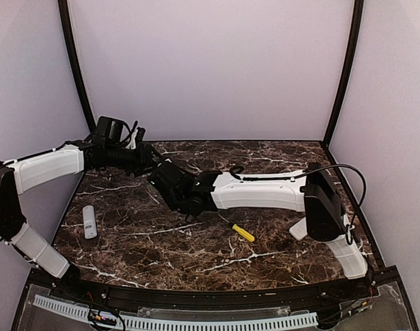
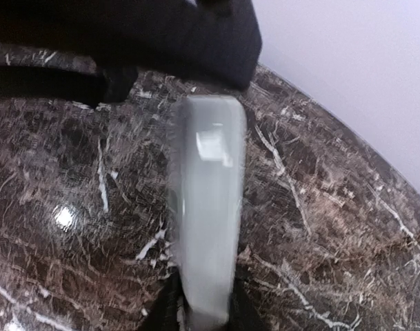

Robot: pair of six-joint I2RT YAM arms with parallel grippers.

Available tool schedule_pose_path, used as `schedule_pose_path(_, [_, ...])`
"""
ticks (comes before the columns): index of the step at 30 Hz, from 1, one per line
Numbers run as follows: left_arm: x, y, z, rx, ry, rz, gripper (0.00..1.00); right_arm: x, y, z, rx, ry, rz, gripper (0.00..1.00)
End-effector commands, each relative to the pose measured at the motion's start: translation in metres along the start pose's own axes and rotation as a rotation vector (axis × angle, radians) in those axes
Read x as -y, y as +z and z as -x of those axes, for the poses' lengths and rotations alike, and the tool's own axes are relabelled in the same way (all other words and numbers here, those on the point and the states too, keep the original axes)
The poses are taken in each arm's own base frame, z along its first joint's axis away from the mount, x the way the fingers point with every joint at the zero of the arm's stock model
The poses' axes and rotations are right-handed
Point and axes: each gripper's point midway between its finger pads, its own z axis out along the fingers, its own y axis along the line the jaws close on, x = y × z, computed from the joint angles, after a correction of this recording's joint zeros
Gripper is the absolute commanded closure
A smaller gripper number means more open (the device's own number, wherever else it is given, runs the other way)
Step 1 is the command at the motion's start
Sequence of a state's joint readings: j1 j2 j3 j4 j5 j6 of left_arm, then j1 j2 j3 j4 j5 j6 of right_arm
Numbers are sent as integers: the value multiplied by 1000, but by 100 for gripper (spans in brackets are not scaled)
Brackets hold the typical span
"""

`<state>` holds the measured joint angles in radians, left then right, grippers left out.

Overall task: Unload the batteries from the remote control
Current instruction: Pass from the left arm to the right, then pass from the right arm to the left

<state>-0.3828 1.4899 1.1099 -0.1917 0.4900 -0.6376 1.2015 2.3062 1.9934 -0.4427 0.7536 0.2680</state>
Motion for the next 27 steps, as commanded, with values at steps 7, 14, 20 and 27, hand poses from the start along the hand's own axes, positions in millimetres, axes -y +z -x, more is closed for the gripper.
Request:
schedule_pose_path(7, [24,-81,49,339,190,-14,20,65,-31,39,55,290,233,100])
schedule_pose_path(14, [71,-101,44,340,414,-176,15,71,-57,35,51,337,641,100])
schedule_pose_path(20, [111,-113,16,264,608,-369,12,74,-108,43,87,309,958,100])
schedule_pose_path(27, [113,-105,-12,172,668,-391,4,68,-156,47,57,246,1162,100])
